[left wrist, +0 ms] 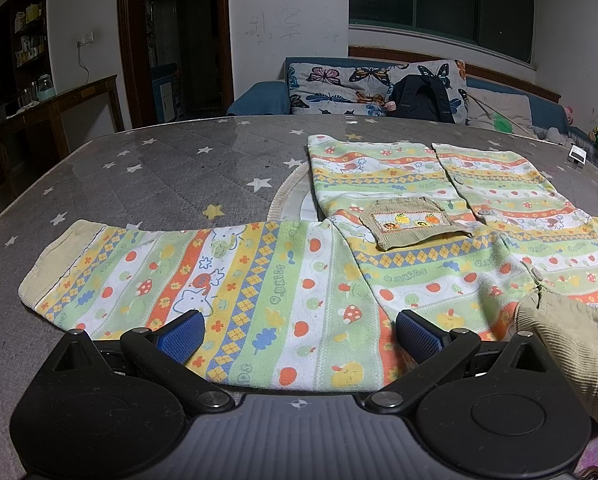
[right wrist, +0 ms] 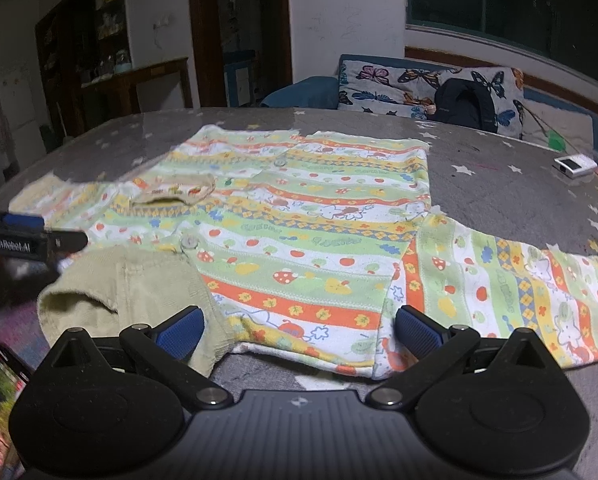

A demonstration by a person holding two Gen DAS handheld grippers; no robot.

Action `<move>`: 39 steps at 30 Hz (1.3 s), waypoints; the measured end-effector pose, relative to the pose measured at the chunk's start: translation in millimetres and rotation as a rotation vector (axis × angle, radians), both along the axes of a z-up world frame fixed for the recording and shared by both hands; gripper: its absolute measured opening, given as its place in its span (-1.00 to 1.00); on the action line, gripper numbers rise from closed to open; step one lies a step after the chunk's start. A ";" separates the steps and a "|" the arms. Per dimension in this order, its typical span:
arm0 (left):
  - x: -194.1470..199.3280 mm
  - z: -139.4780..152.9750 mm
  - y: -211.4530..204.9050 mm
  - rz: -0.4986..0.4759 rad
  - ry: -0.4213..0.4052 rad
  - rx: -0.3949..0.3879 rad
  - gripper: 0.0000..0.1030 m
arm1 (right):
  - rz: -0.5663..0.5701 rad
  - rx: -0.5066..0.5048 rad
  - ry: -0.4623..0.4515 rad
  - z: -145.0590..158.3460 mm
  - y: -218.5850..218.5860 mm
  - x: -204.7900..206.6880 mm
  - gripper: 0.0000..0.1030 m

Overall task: Fold clothes
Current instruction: 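Grasp the cuff of the striped pants leg with the right tool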

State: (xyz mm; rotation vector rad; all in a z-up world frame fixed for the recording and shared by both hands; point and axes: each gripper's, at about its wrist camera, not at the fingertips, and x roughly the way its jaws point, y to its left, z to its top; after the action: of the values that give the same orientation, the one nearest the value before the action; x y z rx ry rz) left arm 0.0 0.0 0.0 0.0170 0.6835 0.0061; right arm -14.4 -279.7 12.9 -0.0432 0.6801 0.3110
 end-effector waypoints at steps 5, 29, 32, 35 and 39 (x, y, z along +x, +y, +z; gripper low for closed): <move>0.0 -0.1 -0.1 0.000 0.001 0.000 1.00 | -0.079 0.010 -0.028 4.9 -8.3 -2.1 0.85; 0.1 -0.4 0.4 0.000 0.000 0.000 1.00 | -0.685 0.002 0.021 3.0 -206.6 34.8 0.62; 0.0 -0.2 0.4 0.000 0.000 0.000 1.00 | -0.703 0.014 0.033 0.7 -210.5 42.0 0.54; -0.1 -0.1 0.4 0.000 0.000 0.000 1.00 | -0.718 0.035 0.064 -5.7 -212.5 51.2 0.45; -0.2 0.0 0.4 0.000 0.000 0.001 1.00 | -0.712 0.009 0.059 -9.2 -209.1 56.3 0.34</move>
State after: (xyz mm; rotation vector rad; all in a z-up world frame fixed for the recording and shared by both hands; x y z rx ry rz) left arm -0.2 0.3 0.0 0.0178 0.6838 0.0063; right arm 41.9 -488.8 3.8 0.2150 0.7096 -0.3705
